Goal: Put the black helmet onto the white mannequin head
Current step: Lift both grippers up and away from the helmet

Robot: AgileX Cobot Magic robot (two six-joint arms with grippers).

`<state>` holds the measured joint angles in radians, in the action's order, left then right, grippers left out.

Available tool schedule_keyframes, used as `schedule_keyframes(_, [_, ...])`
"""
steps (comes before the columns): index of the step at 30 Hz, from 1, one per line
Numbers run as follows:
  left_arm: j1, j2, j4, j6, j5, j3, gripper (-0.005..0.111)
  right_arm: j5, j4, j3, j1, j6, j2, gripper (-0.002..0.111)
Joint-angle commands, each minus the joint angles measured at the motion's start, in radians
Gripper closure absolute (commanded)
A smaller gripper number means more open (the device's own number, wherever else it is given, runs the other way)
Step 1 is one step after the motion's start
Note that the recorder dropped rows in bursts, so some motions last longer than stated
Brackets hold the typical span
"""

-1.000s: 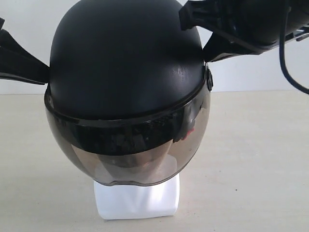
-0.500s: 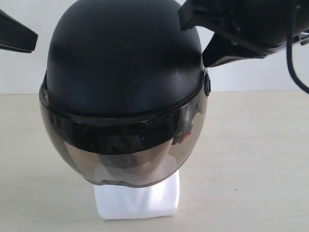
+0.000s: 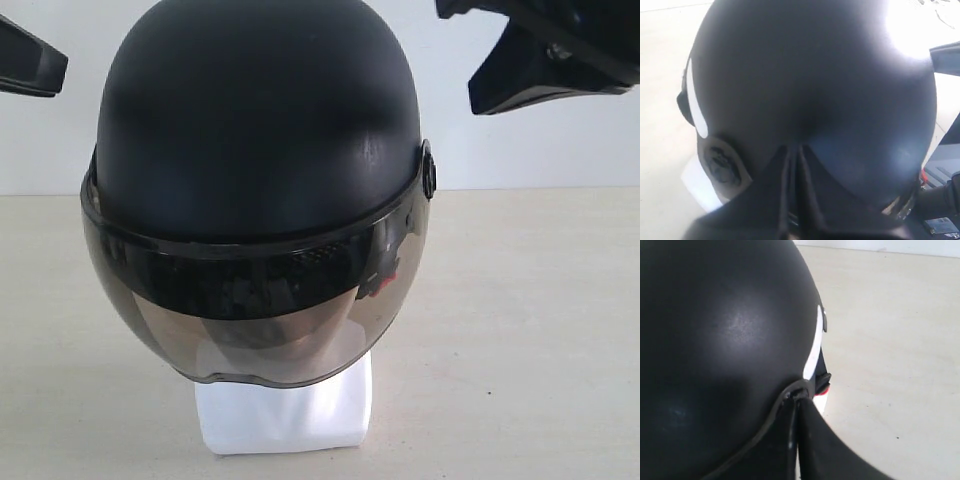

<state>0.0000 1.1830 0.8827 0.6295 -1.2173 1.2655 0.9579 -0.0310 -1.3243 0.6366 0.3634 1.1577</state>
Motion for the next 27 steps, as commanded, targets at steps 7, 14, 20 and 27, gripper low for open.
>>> schedule_keyframes(7, [0.002, -0.148, -0.078, -0.050, -0.004, 0.003, 0.102, 0.107, -0.057, 0.022, 0.001, 0.004, -0.081, 0.108])
schedule_keyframes(14, [-0.038, -0.303, -0.088, -0.064, 0.057, -0.026, 0.102, 0.086, -0.057, 0.157, 0.001, 0.006, -0.198, 0.108])
schedule_keyframes(20, [-0.116, -0.414, -0.098, -0.060, 0.152, -0.127, 0.102, 0.118, -0.061, 0.282, 0.001, -0.028, -0.346, 0.108])
schedule_keyframes(27, [-0.144, -0.502, -0.093, -0.060, 0.184, -0.275, 0.102, 0.263, -0.014, 0.302, 0.001, -0.023, -0.481, 0.108])
